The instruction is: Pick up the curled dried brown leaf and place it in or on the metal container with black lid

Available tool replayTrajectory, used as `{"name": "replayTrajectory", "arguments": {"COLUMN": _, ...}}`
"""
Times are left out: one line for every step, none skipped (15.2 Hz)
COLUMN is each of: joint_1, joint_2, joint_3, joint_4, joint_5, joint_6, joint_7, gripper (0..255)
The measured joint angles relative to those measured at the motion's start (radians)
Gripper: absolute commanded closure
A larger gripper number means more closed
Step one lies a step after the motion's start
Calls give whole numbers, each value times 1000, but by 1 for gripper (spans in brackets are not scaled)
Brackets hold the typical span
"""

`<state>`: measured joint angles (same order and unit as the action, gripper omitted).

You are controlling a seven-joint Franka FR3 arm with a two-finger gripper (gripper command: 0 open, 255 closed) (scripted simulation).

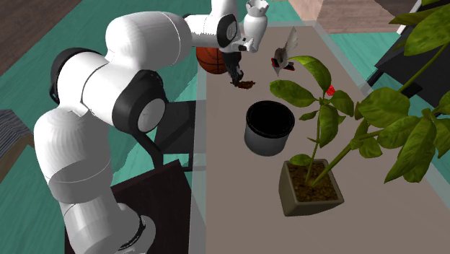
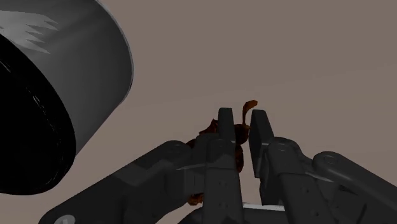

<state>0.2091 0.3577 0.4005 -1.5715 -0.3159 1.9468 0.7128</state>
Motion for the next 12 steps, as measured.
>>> {"name": "replayTrajectory", "arguments": {"joint_1": 0, "joint_2": -2, "joint_3": 1, "joint_4": 9, "joint_5": 2, "joint_6": -11, "joint_7": -4, "gripper": 255}}
{"name": "replayTrajectory", "arguments": {"joint_1": 3, "joint_2": 2, "joint_3": 1, "joint_4": 29, "joint_5": 2, "joint_6": -26, "joint_7": -5, "gripper": 255}}
{"name": "replayTrajectory", "arguments": {"joint_1": 2, "joint_2": -3, "joint_3": 2, "joint_4": 34, "joint_5": 5, "joint_6": -37, "joint_7": -9, "gripper": 255}}
{"name": "replayTrajectory", "arguments": {"joint_1": 3, "joint_2": -4, "joint_3": 3, "joint_4": 48, "joint_5": 6, "joint_6": -51, "joint_7": -12, "gripper": 255}}
{"name": "replayTrajectory", "arguments": {"joint_1": 4, "joint_2": -5, "joint_3": 3, "joint_4": 61, "joint_5": 8, "joint_6": -64, "joint_7": -14, "gripper": 255}}
{"name": "replayTrajectory", "arguments": {"joint_1": 5, "joint_2": -6, "joint_3": 4, "joint_4": 73, "joint_5": 9, "joint_6": -77, "joint_7": -17, "gripper": 255}}
{"name": "replayTrajectory", "arguments": {"joint_1": 3, "joint_2": -13, "joint_3": 5, "joint_4": 75, "joint_5": 12, "joint_6": -85, "joint_7": -21, "gripper": 255}}
{"name": "replayTrajectory", "arguments": {"joint_1": 4, "joint_2": -14, "joint_3": 5, "joint_4": 85, "joint_5": 13, "joint_6": -95, "joint_7": -22, "gripper": 255}}
{"name": "replayTrajectory", "arguments": {"joint_1": 5, "joint_2": -15, "joint_3": 6, "joint_4": 99, "joint_5": 15, "joint_6": -110, "joint_7": -25, "gripper": 255}}
{"name": "replayTrajectory", "arguments": {"joint_1": 6, "joint_2": -16, "joint_3": 6, "joint_4": 111, "joint_5": 16, "joint_6": -123, "joint_7": -28, "gripper": 255}}
{"name": "replayTrajectory", "arguments": {"joint_1": 9, "joint_2": -12, "joint_3": 7, "joint_4": 131, "joint_5": 15, "joint_6": -138, "joint_7": -30, "gripper": 255}}
{"name": "replayTrajectory", "arguments": {"joint_1": 9, "joint_2": -11, "joint_3": 7, "joint_4": 141, "joint_5": 16, "joint_6": -148, "joint_7": -32, "gripper": 255}}
